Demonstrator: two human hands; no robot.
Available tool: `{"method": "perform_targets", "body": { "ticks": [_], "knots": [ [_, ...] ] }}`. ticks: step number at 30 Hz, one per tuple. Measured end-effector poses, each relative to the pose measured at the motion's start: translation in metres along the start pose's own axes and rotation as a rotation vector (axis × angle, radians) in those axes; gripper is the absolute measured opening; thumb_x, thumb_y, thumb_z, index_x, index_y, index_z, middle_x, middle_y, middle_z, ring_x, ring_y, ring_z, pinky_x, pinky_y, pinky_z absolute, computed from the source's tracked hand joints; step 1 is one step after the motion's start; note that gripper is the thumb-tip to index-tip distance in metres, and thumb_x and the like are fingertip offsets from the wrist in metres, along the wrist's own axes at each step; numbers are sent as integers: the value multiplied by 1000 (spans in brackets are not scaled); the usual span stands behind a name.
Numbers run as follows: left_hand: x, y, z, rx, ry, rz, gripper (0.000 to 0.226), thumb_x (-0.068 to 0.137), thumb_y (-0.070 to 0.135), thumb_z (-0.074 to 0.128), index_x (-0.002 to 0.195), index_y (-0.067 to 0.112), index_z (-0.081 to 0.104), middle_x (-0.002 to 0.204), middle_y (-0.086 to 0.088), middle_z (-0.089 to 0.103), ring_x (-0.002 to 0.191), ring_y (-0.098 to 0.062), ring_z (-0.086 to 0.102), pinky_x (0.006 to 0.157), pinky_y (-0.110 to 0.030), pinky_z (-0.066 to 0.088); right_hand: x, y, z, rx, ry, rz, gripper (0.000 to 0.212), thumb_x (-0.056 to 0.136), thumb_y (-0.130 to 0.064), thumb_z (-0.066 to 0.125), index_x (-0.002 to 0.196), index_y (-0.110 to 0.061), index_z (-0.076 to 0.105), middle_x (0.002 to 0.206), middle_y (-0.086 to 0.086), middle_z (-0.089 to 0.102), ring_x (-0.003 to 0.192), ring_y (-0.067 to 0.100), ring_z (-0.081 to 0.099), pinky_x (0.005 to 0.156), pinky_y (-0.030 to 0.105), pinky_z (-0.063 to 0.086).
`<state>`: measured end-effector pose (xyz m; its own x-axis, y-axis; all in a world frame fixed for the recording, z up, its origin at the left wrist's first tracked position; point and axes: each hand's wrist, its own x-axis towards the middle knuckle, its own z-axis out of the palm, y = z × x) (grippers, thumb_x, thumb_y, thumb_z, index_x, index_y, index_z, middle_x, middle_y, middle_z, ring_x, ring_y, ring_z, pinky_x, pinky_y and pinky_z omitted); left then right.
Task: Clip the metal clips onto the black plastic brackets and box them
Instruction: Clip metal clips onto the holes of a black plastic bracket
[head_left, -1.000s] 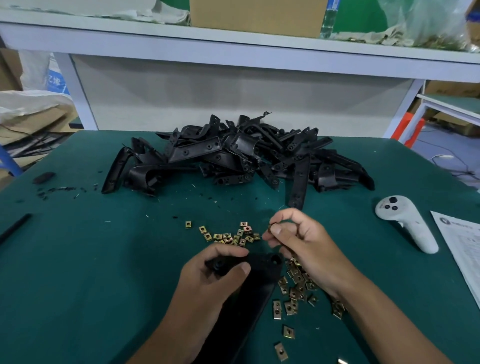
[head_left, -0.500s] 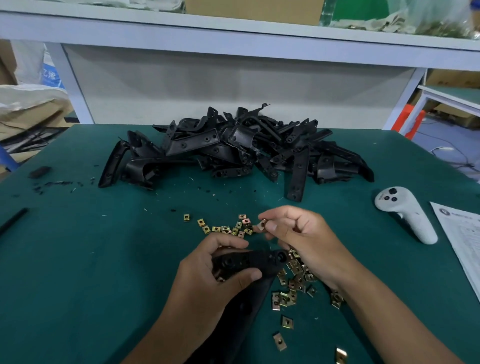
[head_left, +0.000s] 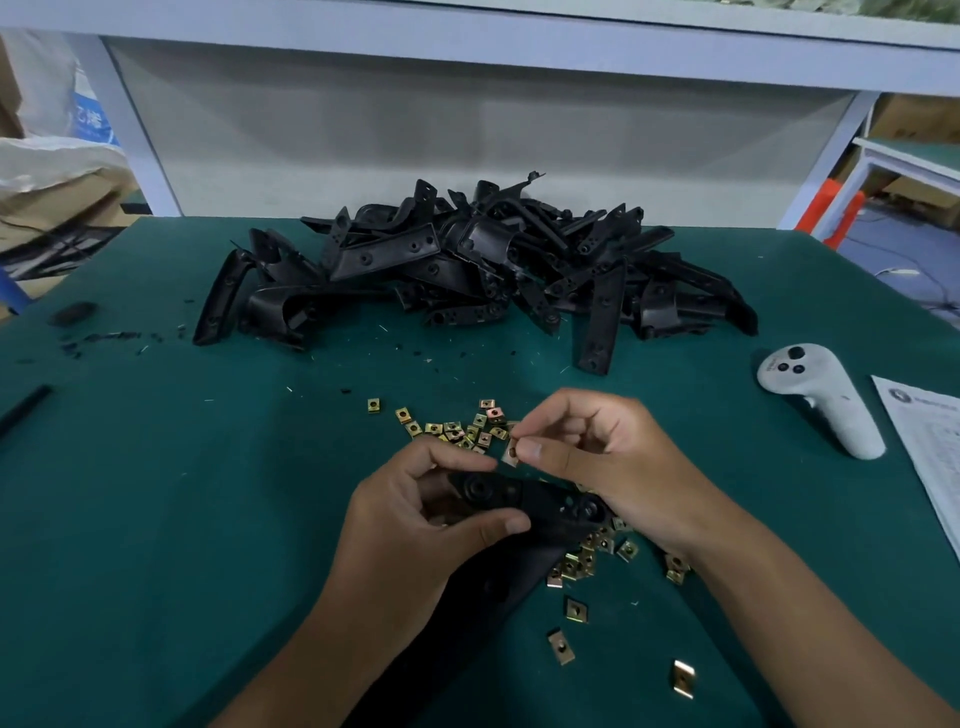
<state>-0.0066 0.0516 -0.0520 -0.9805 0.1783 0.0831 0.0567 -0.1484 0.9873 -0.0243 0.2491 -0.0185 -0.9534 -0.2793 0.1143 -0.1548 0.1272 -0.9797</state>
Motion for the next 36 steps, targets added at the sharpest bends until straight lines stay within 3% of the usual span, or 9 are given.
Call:
{"method": "perform_targets", "body": {
  "ticks": [4,11,17,23,27,30,36],
  "knots": [
    [-1,3,2,-14,24,12,40,43,27,94,75,27,69,75,-6,76,67,-13,71,62,-20,56,0,1,-1,-34,-22,-18,4,90,-17,73,92,-20,74,73,-18,69,69,-6,62,63,7,45],
    [-2,5,4,-11,25,50,38,46,19,92,74,22,67,68,-2,74,57,-4,66,54,-12,50,-1,1,-1,-31,-42,6,9,91,-15,74,91,-23,76,83,-2,75,75,3,68,68,13,51],
    [-2,2,1,2,10,60,43,47,20,98,77,28,69,73,-4,76,65,-8,70,61,-16,53,-1,1,0,-90,-55,-13,11,91,-16,73,89,-26,76,77,-9,73,70,-2,65,64,10,48],
    [-2,-1,-1,17,32,40,47,43,34,101,79,28,72,74,-9,76,66,-16,72,61,-24,58,-3,-2,-2,-119,-83,-1,2,91,-14,71,91,-16,72,76,-17,72,69,-5,65,63,8,47],
    [-3,-2,-1,20,4,51,44,45,34,99,81,27,74,74,-9,76,65,-15,73,61,-22,57,-5,-6,-6,-178,-117,23,11,91,-15,73,84,-23,73,80,-5,73,72,4,64,67,16,50],
    [-3,-3,-1,2,-4,59,42,44,31,98,80,27,75,73,-9,76,66,-14,73,61,-22,57,-7,-6,-6,-180,-114,23,5,90,-17,74,86,-20,73,81,-1,73,74,9,65,68,19,51],
    [-1,-1,-1,-31,35,92,45,48,25,97,89,26,78,81,-5,77,72,-14,75,66,-20,58,-5,-5,0,-131,-85,39,17,89,-28,70,94,-13,74,80,-13,74,72,-4,66,65,9,48]
  ]
}}
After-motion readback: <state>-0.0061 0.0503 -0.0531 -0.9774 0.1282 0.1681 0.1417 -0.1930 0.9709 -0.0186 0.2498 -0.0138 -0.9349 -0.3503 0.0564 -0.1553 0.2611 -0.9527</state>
